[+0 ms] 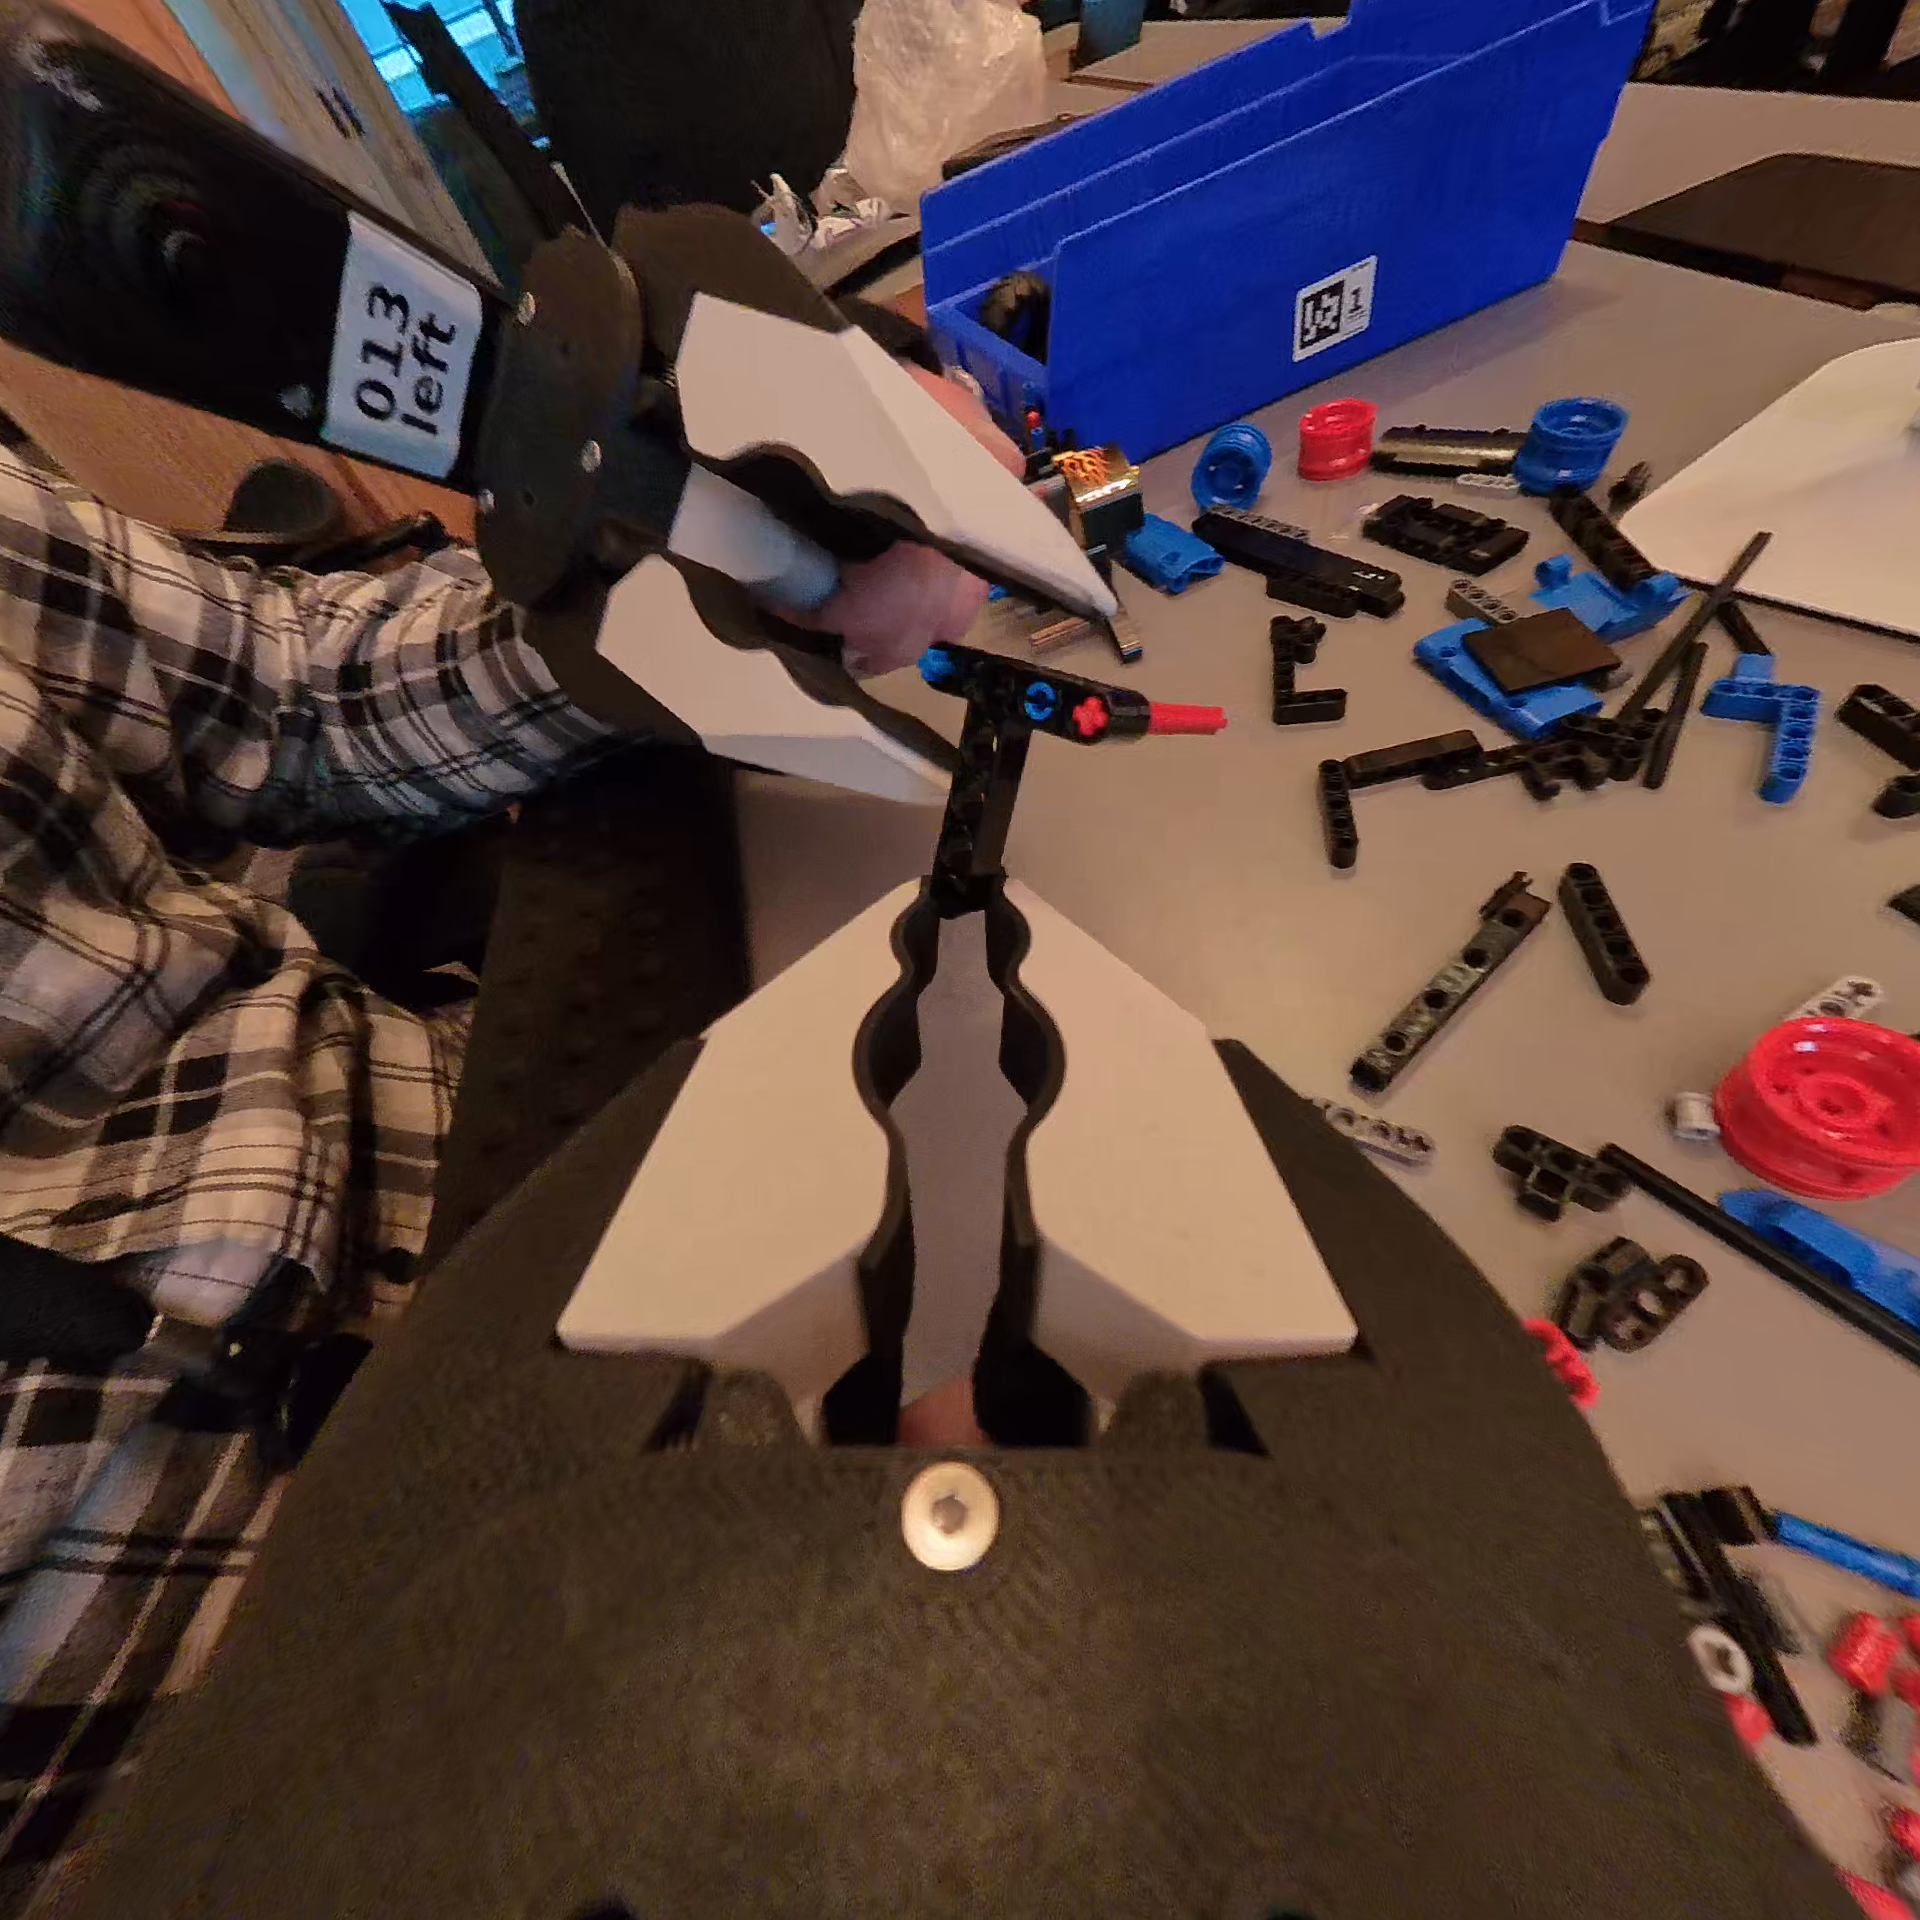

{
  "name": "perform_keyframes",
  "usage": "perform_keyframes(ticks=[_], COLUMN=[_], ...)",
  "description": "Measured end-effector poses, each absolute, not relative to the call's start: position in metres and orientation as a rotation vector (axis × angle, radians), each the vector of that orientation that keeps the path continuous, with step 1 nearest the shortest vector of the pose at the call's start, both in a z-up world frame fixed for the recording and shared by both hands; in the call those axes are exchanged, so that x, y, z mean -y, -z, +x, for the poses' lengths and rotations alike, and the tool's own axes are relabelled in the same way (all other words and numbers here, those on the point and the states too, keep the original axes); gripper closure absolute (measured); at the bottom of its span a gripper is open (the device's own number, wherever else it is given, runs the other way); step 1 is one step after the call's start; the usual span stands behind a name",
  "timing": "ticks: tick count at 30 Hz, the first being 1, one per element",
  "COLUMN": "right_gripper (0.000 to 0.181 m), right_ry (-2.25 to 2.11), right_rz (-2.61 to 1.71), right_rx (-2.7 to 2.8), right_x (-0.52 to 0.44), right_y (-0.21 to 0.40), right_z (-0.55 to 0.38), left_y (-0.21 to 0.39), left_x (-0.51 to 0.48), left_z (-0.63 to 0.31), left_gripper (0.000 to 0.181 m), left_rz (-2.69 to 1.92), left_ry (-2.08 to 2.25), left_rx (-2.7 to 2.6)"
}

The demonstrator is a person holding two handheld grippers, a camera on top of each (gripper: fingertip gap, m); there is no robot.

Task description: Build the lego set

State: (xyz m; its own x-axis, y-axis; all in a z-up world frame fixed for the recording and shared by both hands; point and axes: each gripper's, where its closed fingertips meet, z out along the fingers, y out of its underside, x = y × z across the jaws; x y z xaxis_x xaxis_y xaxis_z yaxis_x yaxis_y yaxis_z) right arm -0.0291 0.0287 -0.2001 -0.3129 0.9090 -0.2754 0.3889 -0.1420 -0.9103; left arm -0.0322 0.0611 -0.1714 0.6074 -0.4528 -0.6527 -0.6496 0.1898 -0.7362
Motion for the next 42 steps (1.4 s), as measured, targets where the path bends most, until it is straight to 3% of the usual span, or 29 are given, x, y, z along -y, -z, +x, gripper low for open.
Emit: perform_keyframes(ticks=[4,14,26,30,42], right_gripper=[0.176,0.176,0.175,0.162,0.170], right_ry=[-1.470,-1.494,-1.506,-1.480,-0.752], right_rz=[-1.468,-1.447,-1.429,-1.419,-1.561], right_rx=[1.690,1.706,1.743,1.717,1.572], right_x=[-0.024,-0.021,-0.016,-0.020,-0.137], right_y=[0.204,0.202,0.204,0.200,0.202], right_z=[-0.029,-0.027,-0.026,-0.021,0.055], left_y=[0.170,0.166,0.172,0.174,0.209], left_x=[-0.060,-0.059,-0.055,-0.056,-0.053], left_z=[-0.029,-0.027,-0.025,-0.031,-0.046], left_gripper=[0.176,0.170,0.177,0.177,0.178], left_rz=[-1.401,-1.387,-1.415,-1.448,-1.671], left_ry=[-0.228,-0.215,-0.133,-0.134,-0.059], left_rx=[-1.026,-1.002,-1.024,-1.019,-1.048])
